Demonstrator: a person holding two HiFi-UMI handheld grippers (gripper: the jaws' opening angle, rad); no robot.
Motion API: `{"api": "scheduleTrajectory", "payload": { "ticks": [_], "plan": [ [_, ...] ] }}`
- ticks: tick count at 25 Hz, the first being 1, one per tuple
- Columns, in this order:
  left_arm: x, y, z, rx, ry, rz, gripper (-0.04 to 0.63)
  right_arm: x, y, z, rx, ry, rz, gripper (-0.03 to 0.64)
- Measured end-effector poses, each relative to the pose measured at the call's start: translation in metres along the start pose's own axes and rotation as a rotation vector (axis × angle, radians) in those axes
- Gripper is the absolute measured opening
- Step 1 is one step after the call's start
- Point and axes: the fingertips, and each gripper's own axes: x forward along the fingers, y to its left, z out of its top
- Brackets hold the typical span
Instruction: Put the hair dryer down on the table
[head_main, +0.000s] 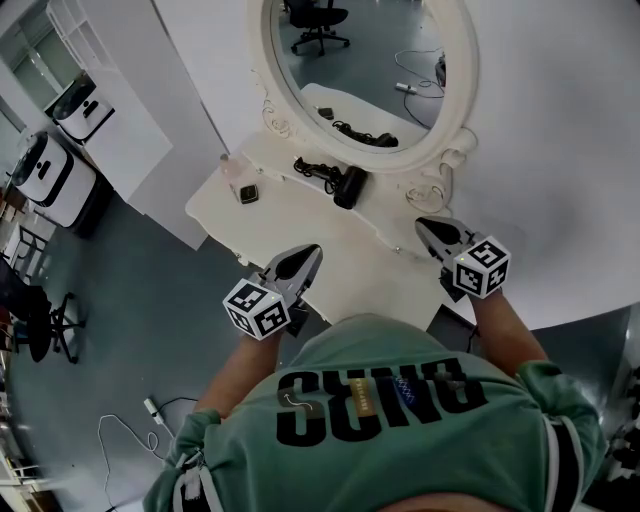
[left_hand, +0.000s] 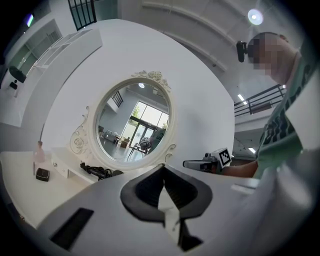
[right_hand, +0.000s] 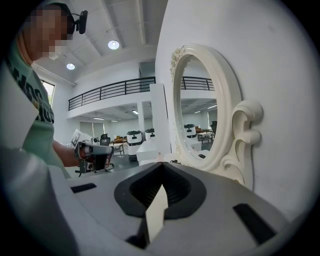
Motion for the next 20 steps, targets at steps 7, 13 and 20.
{"api": "scheduleTrajectory", "payload": {
  "ticks": [7, 13, 20],
  "plan": [
    [0.0008, -0.0002, -0.0042, -0.004, 0.009, 0.003, 0.011, -0.0011, 0.0004, -0.0027, -0.013, 0.007, -0.001, -0.006],
    [0.0010, -0.0001, -0.0042, -0.009, 0.007, 0.003, 0.011, -0.0003, 0.0020, -0.0048, -0.024, 0.015, 0.006, -0.006],
    [0.0016, 0.0013, -0.0053, -0.014, 0.002, 0.002, 0.011, 0.0015, 0.0023, -0.0061, -0.033, 0.014, 0.015, -0.006]
  ]
}}
